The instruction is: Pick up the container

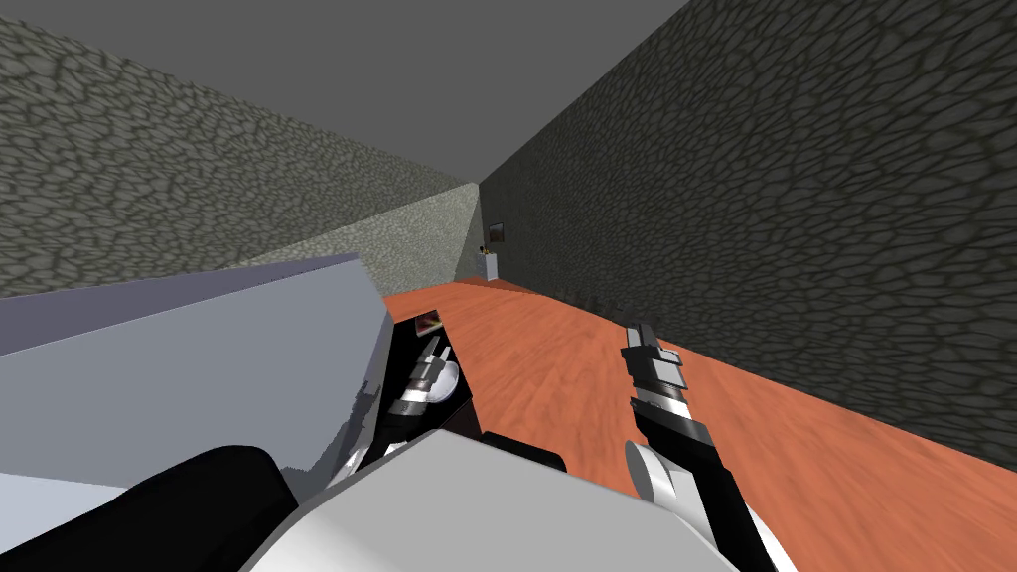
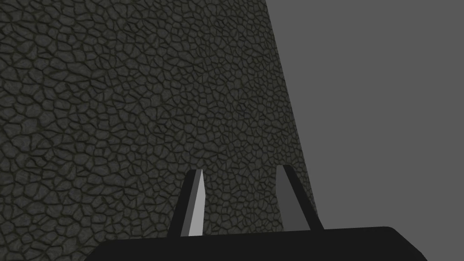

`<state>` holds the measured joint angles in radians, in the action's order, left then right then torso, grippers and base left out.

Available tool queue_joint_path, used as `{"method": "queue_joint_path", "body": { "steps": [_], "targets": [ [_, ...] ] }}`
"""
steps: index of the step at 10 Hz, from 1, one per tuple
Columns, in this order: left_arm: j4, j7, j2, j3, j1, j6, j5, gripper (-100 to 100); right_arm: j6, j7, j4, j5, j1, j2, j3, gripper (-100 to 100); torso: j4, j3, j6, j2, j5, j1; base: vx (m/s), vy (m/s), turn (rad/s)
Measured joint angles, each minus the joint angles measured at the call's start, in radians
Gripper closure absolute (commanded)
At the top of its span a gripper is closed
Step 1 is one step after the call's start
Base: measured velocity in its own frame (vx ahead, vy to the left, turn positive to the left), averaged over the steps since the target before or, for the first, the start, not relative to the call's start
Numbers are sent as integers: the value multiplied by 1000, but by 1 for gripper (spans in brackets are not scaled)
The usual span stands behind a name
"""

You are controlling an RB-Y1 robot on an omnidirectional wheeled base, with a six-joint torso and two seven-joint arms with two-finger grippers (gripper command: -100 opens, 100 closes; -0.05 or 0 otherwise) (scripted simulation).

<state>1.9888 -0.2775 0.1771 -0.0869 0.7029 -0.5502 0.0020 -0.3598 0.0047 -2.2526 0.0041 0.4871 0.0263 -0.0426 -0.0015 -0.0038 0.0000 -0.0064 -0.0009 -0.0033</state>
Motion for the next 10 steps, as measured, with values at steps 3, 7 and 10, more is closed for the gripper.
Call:
{"method": "queue_joint_path", "body": {
  "steps": [3, 7, 10],
  "targets": [
    [-80, -78, 33, -15, 49, -12, -18, -100, 0, 0, 0, 0, 0, 0, 0, 0, 0, 0, 0, 0, 0, -1, 110, -62, -42],
    [-148, -185, 72, -23, 137, 8, -48, -100, 0, 0, 0, 0, 0, 0, 0, 0, -1, -1, 0, -3, 0, 1, 123, -38, -35],
    [-201, -252, 92, -23, 164, 19, -62, -100, 0, 0, 0, 0, 0, 0, 0, 0, 0, 1, 0, 2, 0, 1, 81, -35, -34]
  ]
}}
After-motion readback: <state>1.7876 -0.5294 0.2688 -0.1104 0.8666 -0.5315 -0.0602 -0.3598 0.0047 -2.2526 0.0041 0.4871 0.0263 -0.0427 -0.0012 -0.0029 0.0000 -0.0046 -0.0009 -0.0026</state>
